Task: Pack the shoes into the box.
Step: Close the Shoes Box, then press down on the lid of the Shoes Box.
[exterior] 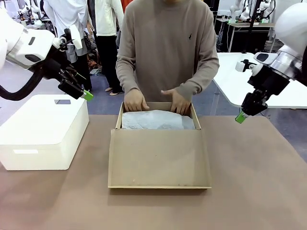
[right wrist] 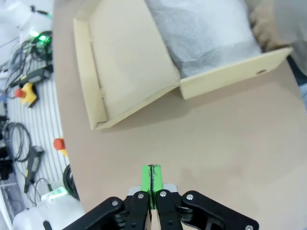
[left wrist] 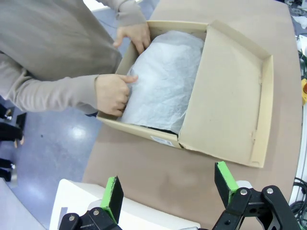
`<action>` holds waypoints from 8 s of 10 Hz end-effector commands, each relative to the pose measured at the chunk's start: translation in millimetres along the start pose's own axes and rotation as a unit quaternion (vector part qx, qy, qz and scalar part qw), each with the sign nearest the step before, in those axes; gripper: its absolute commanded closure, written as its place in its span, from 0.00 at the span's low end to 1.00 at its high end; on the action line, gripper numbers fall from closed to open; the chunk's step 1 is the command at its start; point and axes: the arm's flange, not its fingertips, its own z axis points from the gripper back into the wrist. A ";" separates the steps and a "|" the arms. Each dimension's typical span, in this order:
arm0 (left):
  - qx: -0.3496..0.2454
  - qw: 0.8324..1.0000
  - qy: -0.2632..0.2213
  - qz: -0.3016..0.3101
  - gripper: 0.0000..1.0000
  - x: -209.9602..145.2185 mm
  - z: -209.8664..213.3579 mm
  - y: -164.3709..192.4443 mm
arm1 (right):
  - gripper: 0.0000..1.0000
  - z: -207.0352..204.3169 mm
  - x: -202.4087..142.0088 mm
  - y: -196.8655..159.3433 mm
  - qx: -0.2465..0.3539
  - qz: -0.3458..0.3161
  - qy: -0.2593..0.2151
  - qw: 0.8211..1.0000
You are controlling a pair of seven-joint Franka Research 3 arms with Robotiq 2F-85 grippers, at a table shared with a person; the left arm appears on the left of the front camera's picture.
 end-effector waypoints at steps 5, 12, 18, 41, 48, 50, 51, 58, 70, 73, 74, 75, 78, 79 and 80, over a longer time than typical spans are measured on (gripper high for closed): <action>-0.004 1.000 -0.005 0.004 0.00 -1.0 -1.1 -0.6 | 1.00 13.7 -14.7 -51.4 0.093 0.176 -0.040 0.979; -0.004 1.000 -0.005 0.004 0.00 -1.0 -1.1 -0.6 | 1.00 -31.6 -20.7 -85.9 0.051 0.226 -0.082 0.969; -0.004 1.000 -0.005 0.004 0.00 -1.0 -1.1 -0.6 | 1.00 -54.0 -25.6 -92.6 0.056 0.212 -0.061 0.974; -0.004 1.000 -0.005 0.004 0.00 -1.0 -1.1 -0.6 | 1.00 -173.9 -33.4 -88.5 0.096 0.243 -0.185 0.947; -0.004 1.000 -0.005 0.004 0.00 -1.0 -1.1 -0.6 | 1.00 -191.8 -28.3 -73.7 0.141 0.255 -0.197 0.936; -0.004 1.000 -0.005 0.004 0.00 -1.0 -1.1 -0.6 | 1.00 -196.0 -29.6 -69.8 0.160 0.254 -0.199 0.933; -0.004 1.000 -0.005 0.004 0.00 -1.0 -1.1 -0.6 | 1.00 -196.7 -29.6 -67.0 0.174 0.255 -0.208 0.928; -0.004 1.000 -0.005 0.004 0.00 -1.0 -1.1 -0.6 | 1.00 -180.5 -22.6 -50.0 0.210 0.258 -0.246 0.910; -0.004 1.000 -0.005 0.004 0.00 -1.0 -1.1 -0.6 | 1.00 -123.1 0.0 -69.0 0.061 0.180 -0.418 0.888; -0.004 1.000 -0.005 0.004 0.00 -1.0 -1.1 -0.6 | 1.00 -124.5 11.1 -84.9 -0.003 0.171 -0.379 0.909; -0.004 1.000 -0.005 0.004 0.00 -1.0 -1.1 -0.6 | 1.00 -122.0 14.4 -86.2 0.000 0.174 -0.382 0.908; -0.004 1.000 -0.005 0.004 0.00 -1.0 -1.1 -0.6 | 1.00 -117.0 18.5 -84.5 0.003 0.181 -0.382 0.906; -0.004 1.000 -0.005 0.004 0.00 -1.0 -1.1 -0.6 | 1.00 -115.8 10.6 -88.0 0.028 0.176 -0.382 0.907; -0.004 1.000 -0.005 0.004 0.00 -1.0 -1.1 -0.6 | 1.00 -115.8 10.6 -88.0 0.028 0.176 -0.382 0.907; -0.004 1.000 -0.005 0.004 0.00 -1.0 -1.1 -0.6 | 1.00 -115.8 10.6 -88.0 0.028 0.176 -0.382 0.907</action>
